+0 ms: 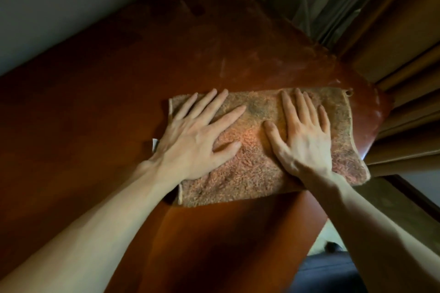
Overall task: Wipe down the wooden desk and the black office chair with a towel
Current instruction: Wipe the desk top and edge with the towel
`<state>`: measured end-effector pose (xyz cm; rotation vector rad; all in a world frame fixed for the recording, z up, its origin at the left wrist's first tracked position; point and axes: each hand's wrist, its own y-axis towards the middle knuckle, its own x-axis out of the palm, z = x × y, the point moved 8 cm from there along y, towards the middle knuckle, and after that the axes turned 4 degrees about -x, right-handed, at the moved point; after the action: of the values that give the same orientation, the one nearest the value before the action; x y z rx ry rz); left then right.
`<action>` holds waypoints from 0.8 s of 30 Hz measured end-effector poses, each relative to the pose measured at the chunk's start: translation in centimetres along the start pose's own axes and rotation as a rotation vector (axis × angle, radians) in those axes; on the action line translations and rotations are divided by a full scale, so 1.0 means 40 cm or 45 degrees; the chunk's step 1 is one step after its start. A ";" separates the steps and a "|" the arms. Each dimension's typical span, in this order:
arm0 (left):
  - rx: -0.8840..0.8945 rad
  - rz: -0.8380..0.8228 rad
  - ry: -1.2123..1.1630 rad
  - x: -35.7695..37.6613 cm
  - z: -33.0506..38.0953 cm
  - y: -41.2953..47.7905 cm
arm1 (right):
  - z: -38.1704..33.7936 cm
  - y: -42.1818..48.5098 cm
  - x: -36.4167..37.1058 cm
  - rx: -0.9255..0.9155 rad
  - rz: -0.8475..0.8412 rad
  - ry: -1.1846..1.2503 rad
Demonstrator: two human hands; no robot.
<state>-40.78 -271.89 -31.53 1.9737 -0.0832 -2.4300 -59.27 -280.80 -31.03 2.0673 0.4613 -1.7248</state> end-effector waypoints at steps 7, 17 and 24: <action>-0.191 0.056 0.011 -0.029 -0.131 -0.020 | -0.126 0.129 0.025 -0.173 -0.018 -0.023; -0.321 0.051 0.005 -0.087 -0.384 0.001 | -0.323 0.329 0.081 -0.300 -0.005 0.024; -0.364 -0.120 0.113 -0.107 -0.394 0.022 | -0.343 0.371 0.084 -0.309 -0.014 0.036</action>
<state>-24.52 -273.15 -30.51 1.9905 0.3450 -2.2483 -39.64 -286.70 -30.79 1.9206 0.6570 -1.5616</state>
